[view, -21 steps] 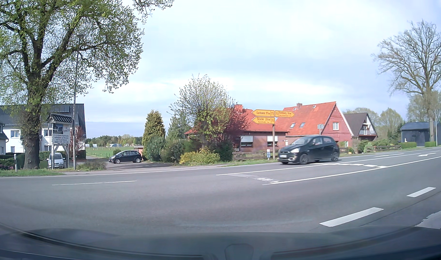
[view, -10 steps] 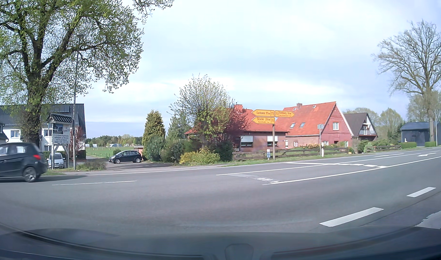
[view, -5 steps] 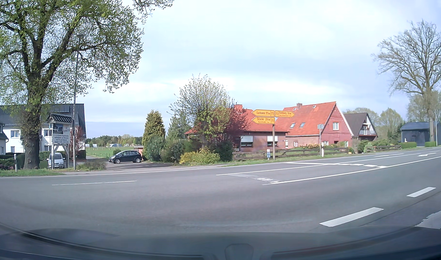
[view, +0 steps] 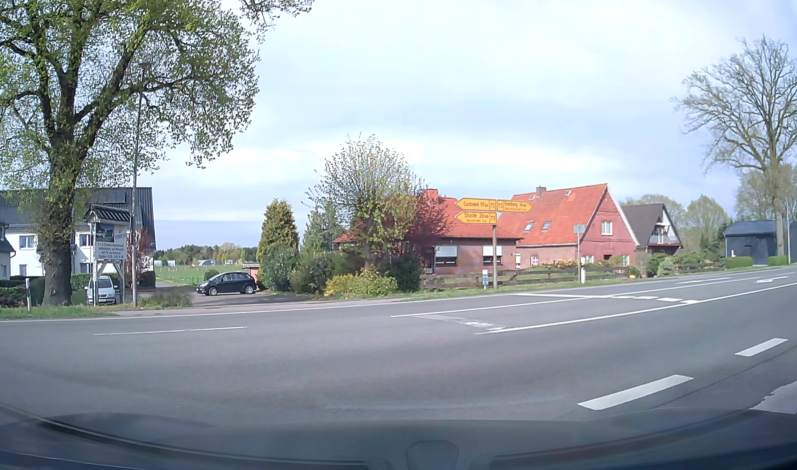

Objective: Follow the waypoints while adhering to traffic rules and regulations

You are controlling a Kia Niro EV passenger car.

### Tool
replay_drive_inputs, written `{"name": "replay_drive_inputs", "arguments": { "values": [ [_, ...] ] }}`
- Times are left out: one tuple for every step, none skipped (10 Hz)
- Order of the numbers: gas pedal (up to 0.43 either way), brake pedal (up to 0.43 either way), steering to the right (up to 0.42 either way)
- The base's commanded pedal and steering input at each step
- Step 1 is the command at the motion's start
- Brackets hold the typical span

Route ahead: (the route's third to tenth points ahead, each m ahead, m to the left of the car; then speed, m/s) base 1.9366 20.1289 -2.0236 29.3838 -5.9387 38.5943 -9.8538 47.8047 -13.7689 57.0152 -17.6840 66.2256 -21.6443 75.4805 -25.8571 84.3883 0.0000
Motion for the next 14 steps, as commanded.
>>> {"name": "replay_drive_inputs", "arguments": {
  "values": [
    [0.000,0.189,-0.470],
    [0.000,0.189,-0.470],
    [0.000,0.189,-0.470],
    [0.000,0.195,-0.470],
    [0.000,0.195,-0.470],
    [0.000,0.195,-0.470],
    [0.000,0.189,-0.470],
    [0.000,0.189,-0.470],
    [0.000,0.189,-0.470],
    [0.000,0.189,-0.470],
    [0.000,0.195,-0.470],
    [0.000,0.189,-0.470],
    [0.000,0.189,-0.470],
    [0.000,0.189,-0.470]
  ]
}}
